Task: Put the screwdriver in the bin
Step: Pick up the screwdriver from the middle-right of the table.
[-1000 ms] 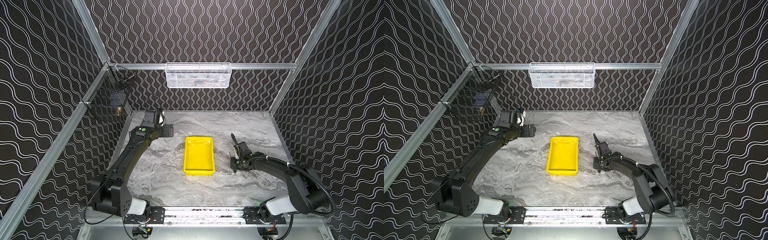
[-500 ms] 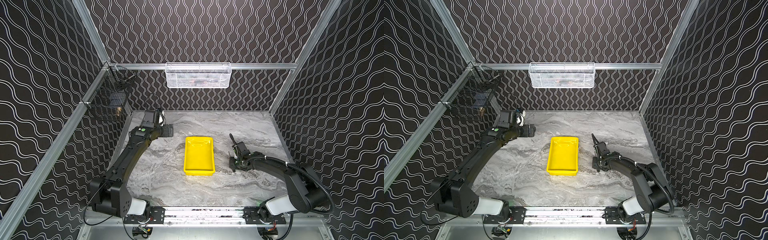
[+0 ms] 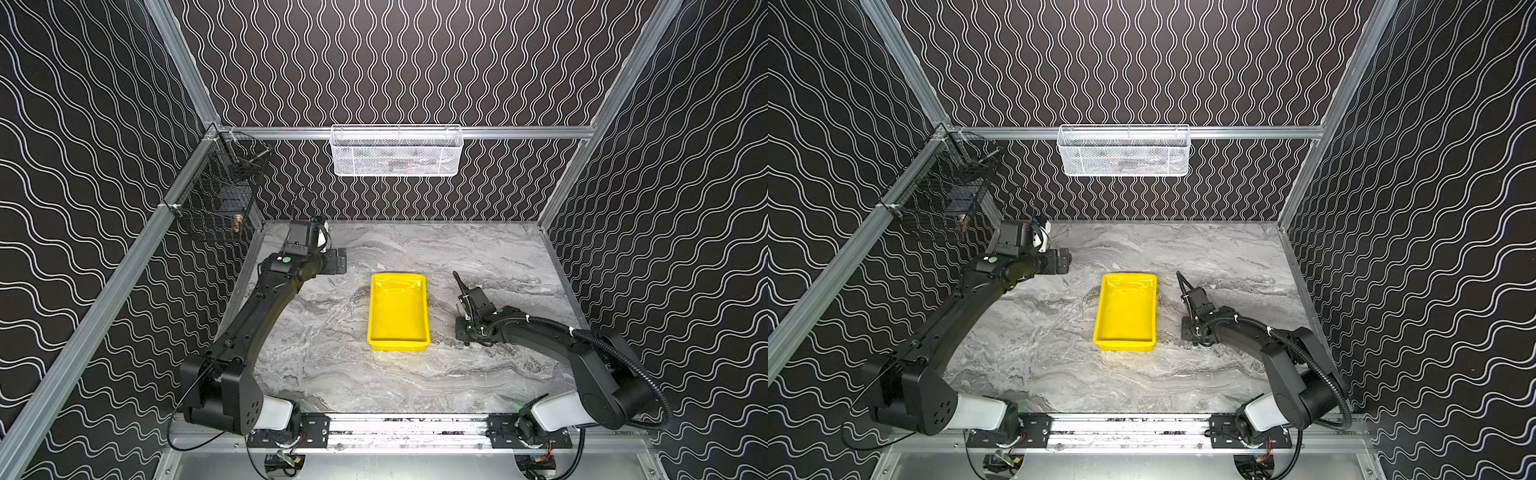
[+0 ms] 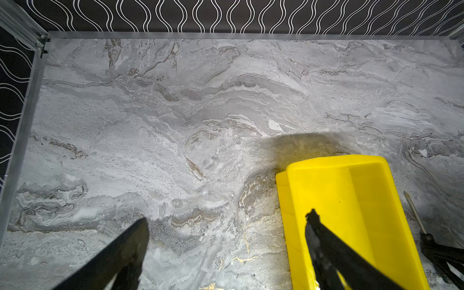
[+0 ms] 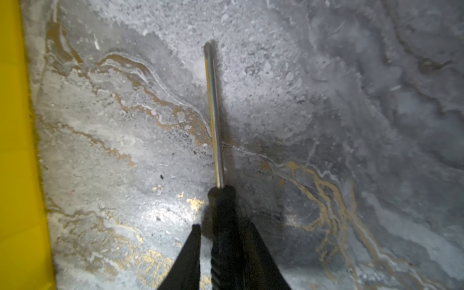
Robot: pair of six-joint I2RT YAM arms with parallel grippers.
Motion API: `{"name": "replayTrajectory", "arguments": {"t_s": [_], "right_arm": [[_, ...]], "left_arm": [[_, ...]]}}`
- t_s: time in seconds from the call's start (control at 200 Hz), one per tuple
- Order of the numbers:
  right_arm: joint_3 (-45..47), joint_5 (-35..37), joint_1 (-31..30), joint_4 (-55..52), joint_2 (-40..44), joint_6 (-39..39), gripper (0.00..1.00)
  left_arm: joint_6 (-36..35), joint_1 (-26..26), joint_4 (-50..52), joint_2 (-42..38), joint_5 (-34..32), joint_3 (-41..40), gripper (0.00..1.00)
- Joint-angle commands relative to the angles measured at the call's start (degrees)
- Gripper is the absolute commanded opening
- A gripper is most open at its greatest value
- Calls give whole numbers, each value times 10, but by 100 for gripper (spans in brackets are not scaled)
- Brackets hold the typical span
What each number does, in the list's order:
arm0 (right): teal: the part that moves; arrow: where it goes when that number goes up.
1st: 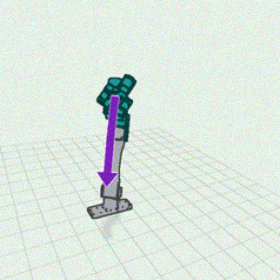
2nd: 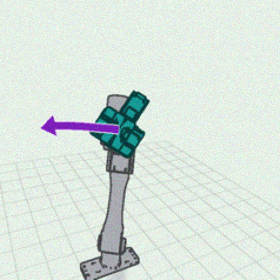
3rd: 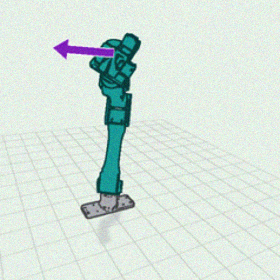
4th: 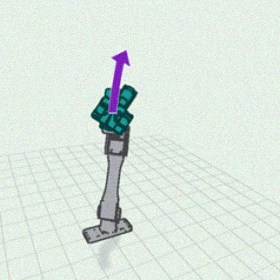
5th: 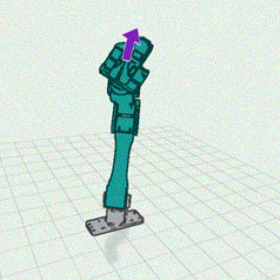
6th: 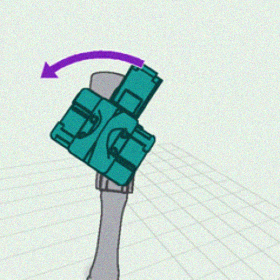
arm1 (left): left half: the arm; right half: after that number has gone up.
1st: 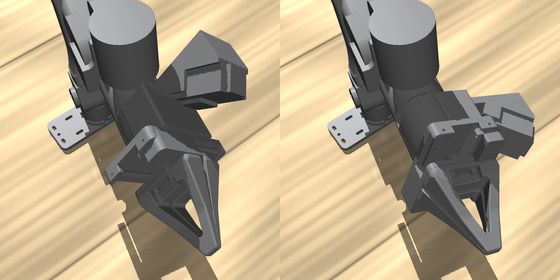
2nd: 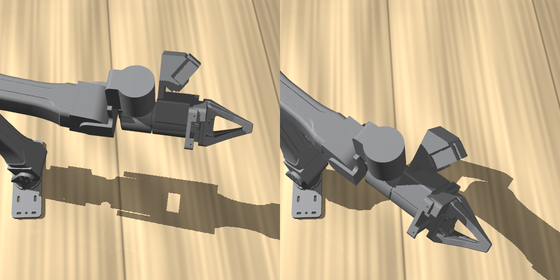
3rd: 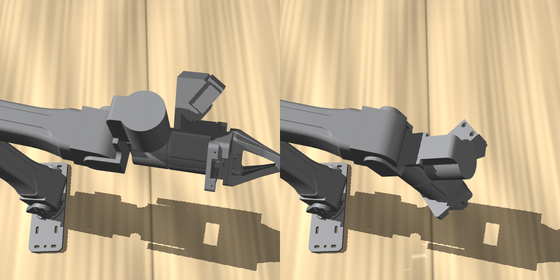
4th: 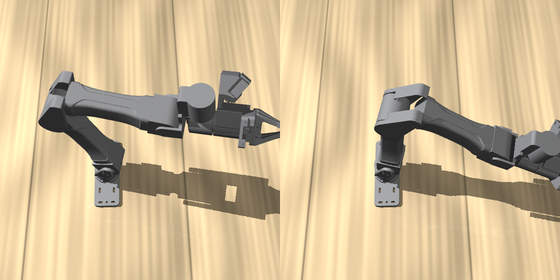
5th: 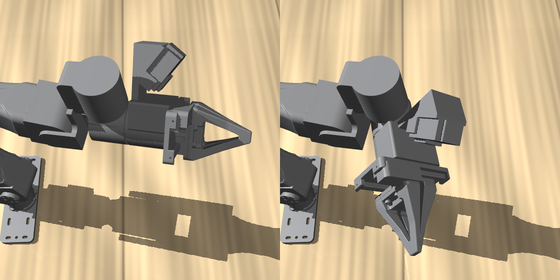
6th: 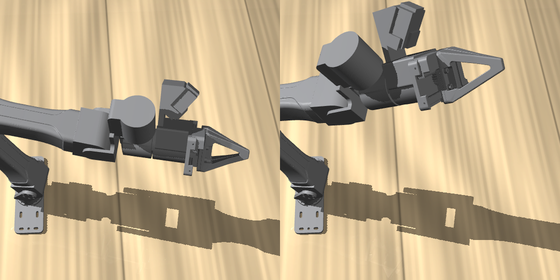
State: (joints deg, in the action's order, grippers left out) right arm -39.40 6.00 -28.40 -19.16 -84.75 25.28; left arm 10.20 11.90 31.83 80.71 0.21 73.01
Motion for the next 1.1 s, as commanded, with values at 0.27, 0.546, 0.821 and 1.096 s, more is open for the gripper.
{"name": "replayTrajectory", "arguments": {"t_s": [0.27, 0.546, 0.821, 1.096], "right_arm": [[-9, 7, -2, -60, -1, 12, 11], [-19, 31, -2, -86, 43, -5, 7], [-51, 34, 1, -113, 77, -19, 6], [-107, 32, 1, -157, 91, -38, 5]], "left_arm": [[-1, -1, 2, 1, 2, -1, 99], [2, -1, 2, 7, 6, 0, 99], [3, 0, 2, 9, 8, 0, 99], [4, -2, 2, 9, 11, 1, 99]]}}
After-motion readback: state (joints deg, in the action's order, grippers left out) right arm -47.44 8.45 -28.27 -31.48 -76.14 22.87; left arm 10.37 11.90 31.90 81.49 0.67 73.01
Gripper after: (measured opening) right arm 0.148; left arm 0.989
